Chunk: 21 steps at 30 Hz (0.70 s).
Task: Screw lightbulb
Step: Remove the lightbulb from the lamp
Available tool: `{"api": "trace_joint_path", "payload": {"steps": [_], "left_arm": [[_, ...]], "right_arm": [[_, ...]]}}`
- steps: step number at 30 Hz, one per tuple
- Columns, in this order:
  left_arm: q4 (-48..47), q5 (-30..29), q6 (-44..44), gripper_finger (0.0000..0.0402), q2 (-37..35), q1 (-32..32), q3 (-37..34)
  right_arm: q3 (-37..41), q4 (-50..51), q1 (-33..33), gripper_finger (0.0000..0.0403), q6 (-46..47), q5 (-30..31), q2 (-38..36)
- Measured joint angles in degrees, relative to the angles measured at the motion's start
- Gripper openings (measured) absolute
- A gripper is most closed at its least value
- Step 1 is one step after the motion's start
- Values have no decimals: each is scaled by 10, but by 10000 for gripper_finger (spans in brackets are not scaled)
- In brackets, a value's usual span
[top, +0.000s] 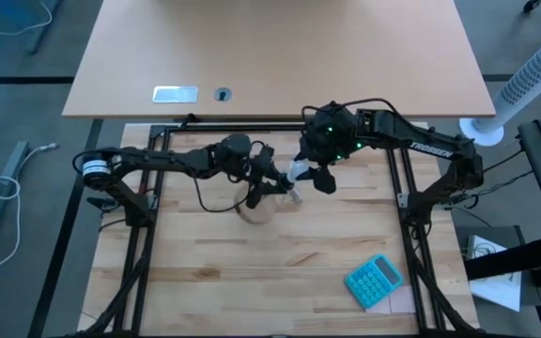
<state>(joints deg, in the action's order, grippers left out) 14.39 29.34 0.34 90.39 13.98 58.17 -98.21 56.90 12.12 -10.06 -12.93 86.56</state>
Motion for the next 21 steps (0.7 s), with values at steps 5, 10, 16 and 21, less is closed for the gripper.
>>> {"api": "trace_joint_path", "payload": {"steps": [5,10,16,21], "left_arm": [[35,63,-21,143,29,10,1],[76,137,-45,143,53,14,3],[84,111,-11,143,54,14,13],[62,7,32,143,42,12,13]], "right_arm": [[0,-1,-7,238,-48,4,0],[-4,-3,-23,229,-77,4,1],[-32,-1,-26,226,-44,13,2],[-60,6,-24,266,67,72,-4]]}}
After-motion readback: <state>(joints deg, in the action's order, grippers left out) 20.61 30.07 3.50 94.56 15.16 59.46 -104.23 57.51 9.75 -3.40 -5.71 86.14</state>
